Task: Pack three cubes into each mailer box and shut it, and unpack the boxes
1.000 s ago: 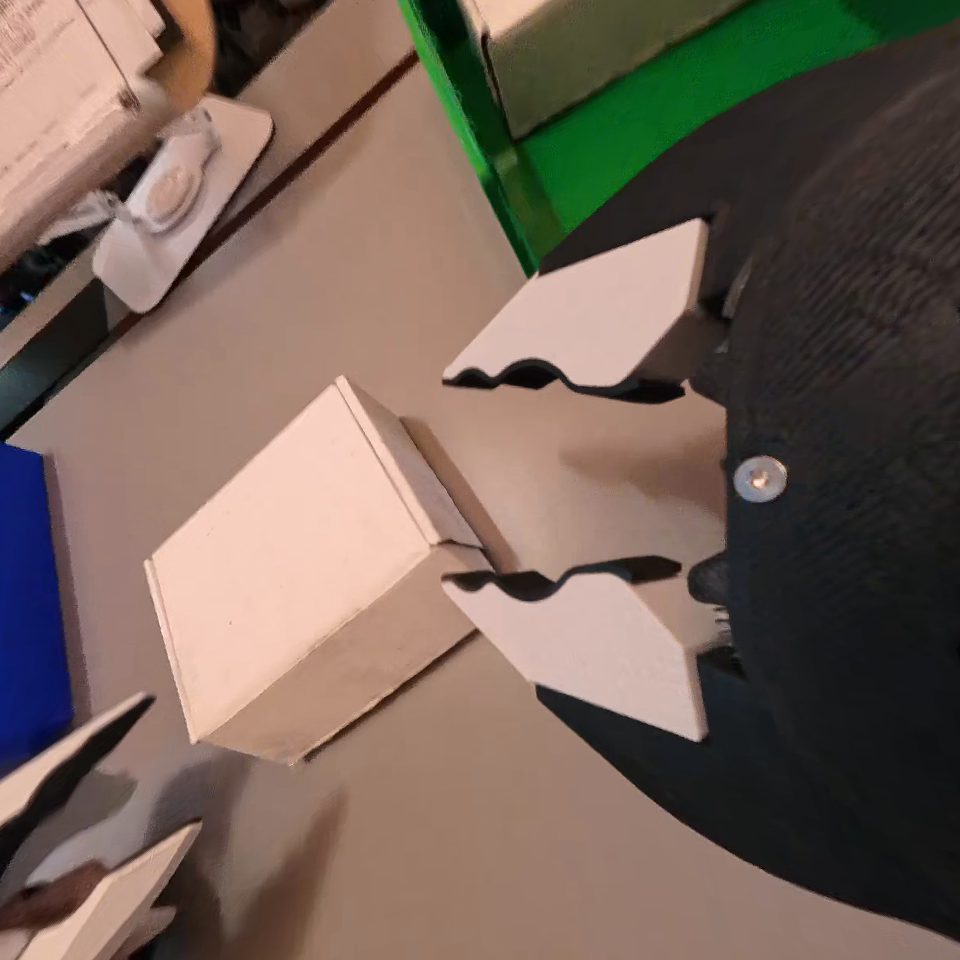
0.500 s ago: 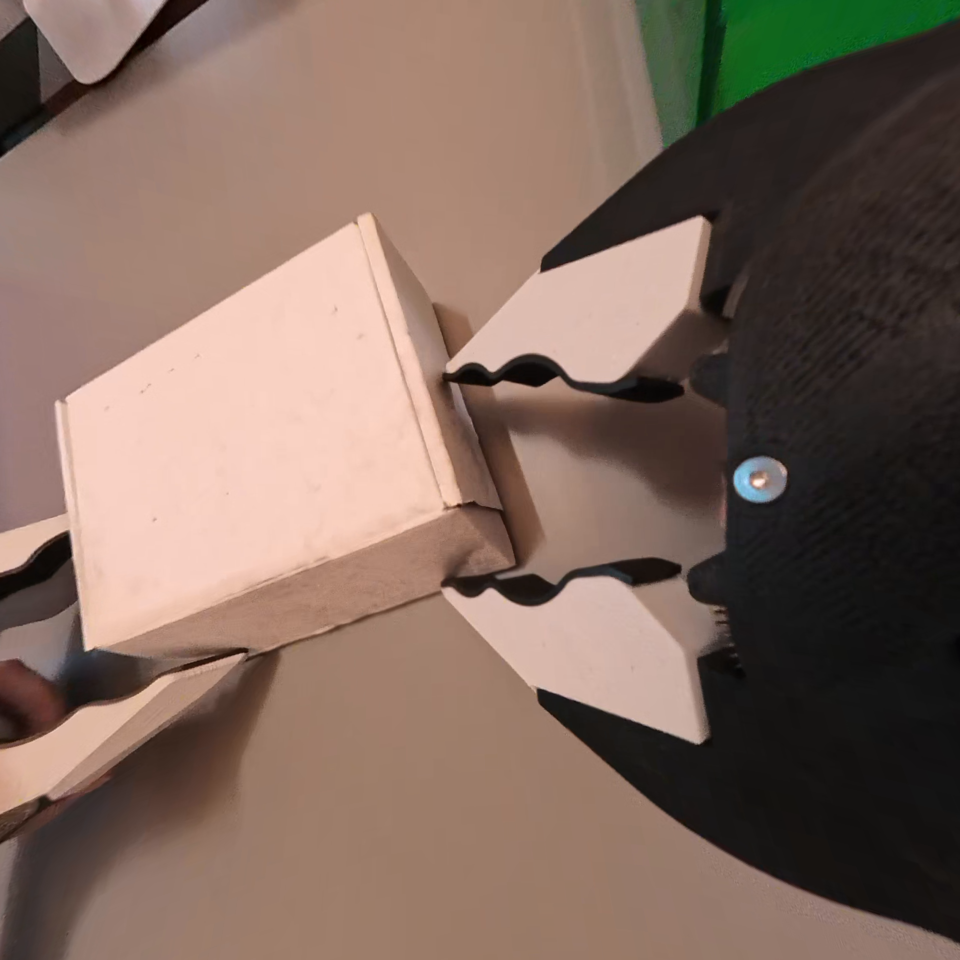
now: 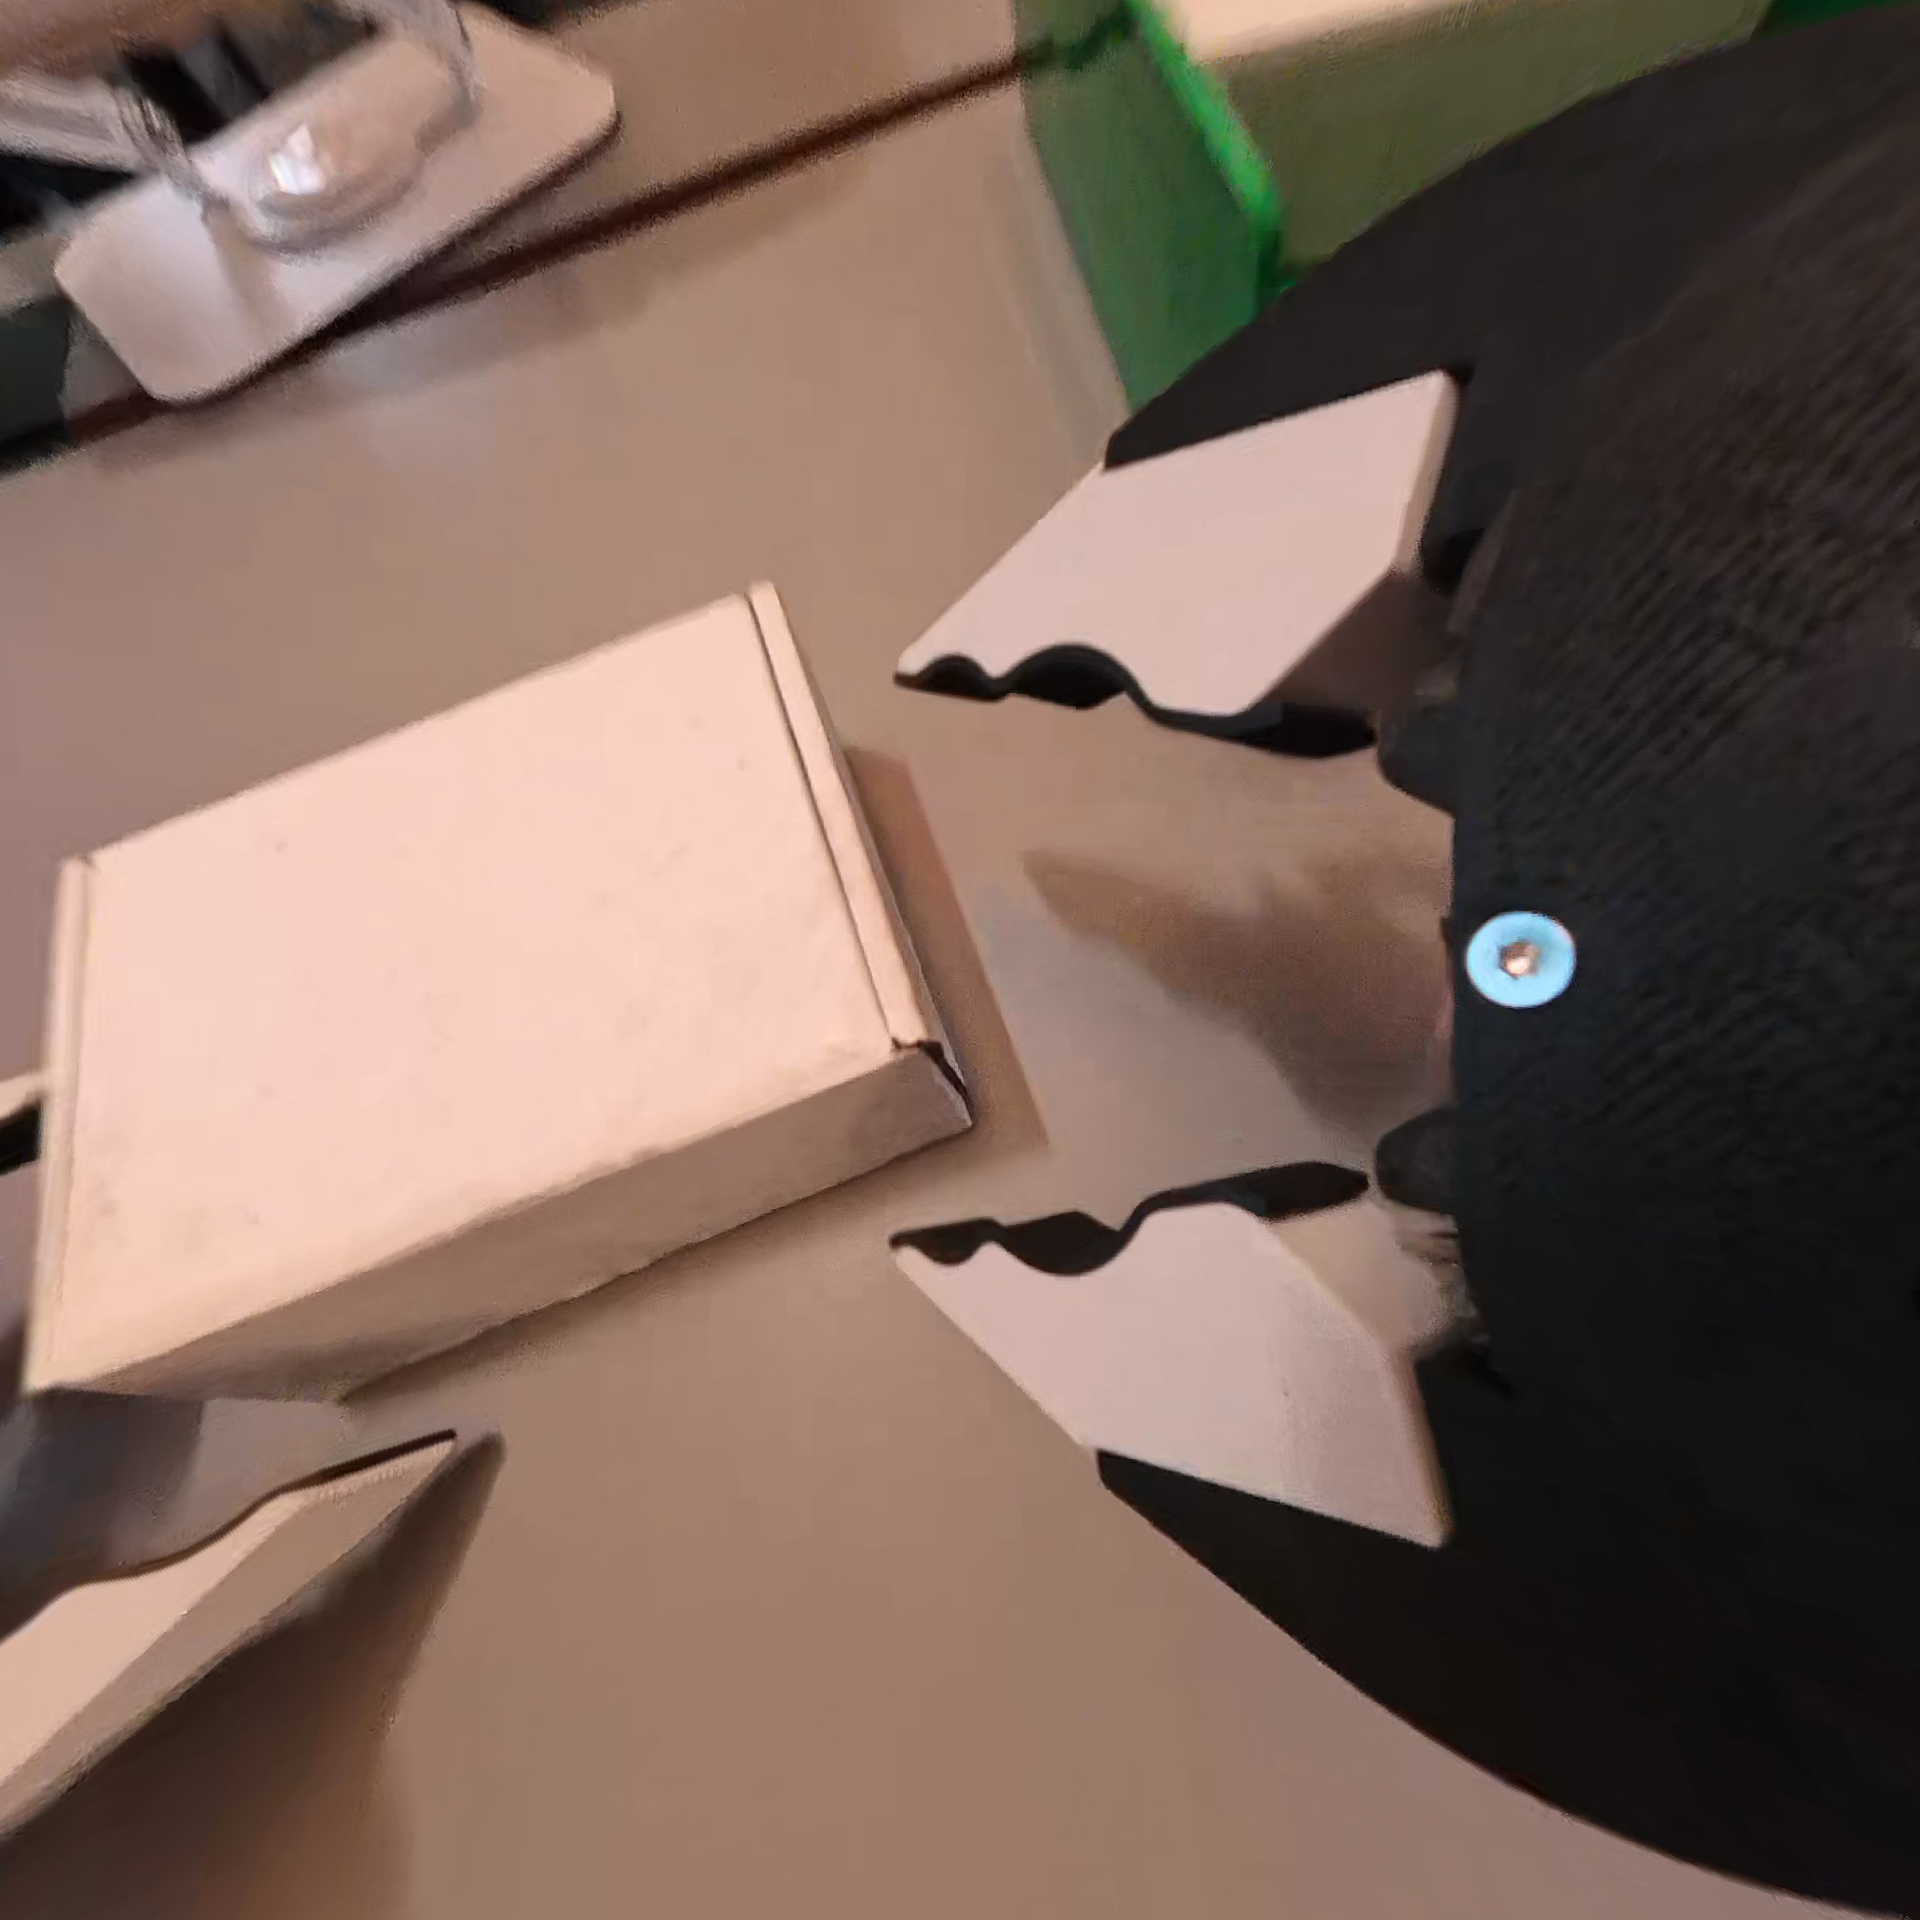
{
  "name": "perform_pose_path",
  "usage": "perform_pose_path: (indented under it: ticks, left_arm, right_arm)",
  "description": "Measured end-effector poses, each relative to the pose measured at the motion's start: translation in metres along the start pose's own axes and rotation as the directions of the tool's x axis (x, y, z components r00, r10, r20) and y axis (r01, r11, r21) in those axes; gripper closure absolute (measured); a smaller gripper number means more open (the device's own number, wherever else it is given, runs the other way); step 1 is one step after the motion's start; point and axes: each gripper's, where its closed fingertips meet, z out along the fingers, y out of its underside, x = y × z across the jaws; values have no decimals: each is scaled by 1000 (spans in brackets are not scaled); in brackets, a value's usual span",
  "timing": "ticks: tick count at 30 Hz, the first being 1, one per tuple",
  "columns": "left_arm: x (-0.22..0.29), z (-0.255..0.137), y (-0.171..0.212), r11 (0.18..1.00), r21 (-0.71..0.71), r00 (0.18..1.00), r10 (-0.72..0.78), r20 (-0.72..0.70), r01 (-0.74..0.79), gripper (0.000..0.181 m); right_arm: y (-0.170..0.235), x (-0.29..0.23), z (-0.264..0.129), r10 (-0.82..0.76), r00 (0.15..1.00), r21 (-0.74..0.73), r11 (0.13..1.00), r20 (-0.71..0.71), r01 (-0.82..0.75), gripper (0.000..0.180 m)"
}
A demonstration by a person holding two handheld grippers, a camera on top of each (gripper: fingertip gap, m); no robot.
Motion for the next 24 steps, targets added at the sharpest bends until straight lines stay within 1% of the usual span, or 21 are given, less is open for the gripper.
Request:
perform_pose_path:
  ticks: [1, 3, 4, 5, 6, 8, 9, 11, 13, 15, 16, 18, 20, 22, 23, 24]
  left_arm:
    - [-4, -4, -3, 999, 35, 999, -23, 26, 22, 77]
    - [-10, -15, -11, 991, 119, 996, -73, 45, 67, 73]
    - [-12, -20, -15, 983, 160, 995, -96, 41, 88, 70]
    - [-14, -23, -17, 976, 188, 993, -116, 30, 109, 69]
    - [-15, -24, -18, 972, 198, 991, -135, 22, 128, 68]
    - [-15, -22, -16, 974, 177, 989, -147, 11, 142, 63]
    - [-14, -19, -14, 978, 154, 990, -141, 9, 138, 61]
    - [-13, -14, -9, 986, 108, 991, -132, 17, 129, 58]
    - [-15, -12, -6, 986, 89, 989, -143, 28, 140, 56]
    - [-17, -14, -8, 982, 106, 987, -158, 24, 155, 56]
    - [-17, -15, -9, 979, 121, 986, -165, 17, 162, 56]
    - [-17, -20, -13, 972, 156, 984, -179, -6, 177, 56]
    - [-18, -23, -16, 962, 185, 980, -198, -26, 199, 57]
    - [-20, -26, -18, 954, 204, 975, -219, -33, 222, 59]
    - [-20, -26, -18, 951, 209, 974, -223, -40, 226, 58]
    - [-20, -27, -19, 951, 211, 974, -224, -42, 228, 60]
  right_arm:
    - [-10, 2, -9, -13, 1000, -3, 1000, -16, 13, 89]
    - [-42, 1, -17, -39, 999, 42, 998, 14, 38, 70]
    - [-56, -3, -14, -80, 995, 54, 996, 54, 77, 61]
    - [-65, -6, -7, -128, 987, 40, 991, 97, 125, 59]
    - [-66, -6, 3, -167, 976, -11, 985, 136, 170, 55]
    - [-61, 7, 27, -230, 959, -151, 955, 166, 255, 55]
    - [-60, 11, 38, -246, 950, -200, 938, 193, 283, 55]
    - [-59, 1, 55, -190, 928, -267, 922, 322, 281, 55]
    - [-56, -12, 68, -143, 888, -302, 907, 436, 295, 54]
    - [-43, -18, 77, -117, 863, -377, 865, 491, 331, 45]
    - [-38, -20, 79, -120, 855, -396, 848, 504, 352, 36]
    - [-39, -21, 79, -148, 838, -379, 841, 525, 385, 36]
    - [-42, -24, 75, -166, 822, -342, 851, 545, 398, 43]
    - [-44, -23, 58, -164, 811, -321, 860, 562, 396, 46]
    - [-49, -17, 47, -177, 821, -313, 865, 544, 393, 46]
    - [-57, -9, 32, -194, 832, -299, 871, 519, 390, 48]
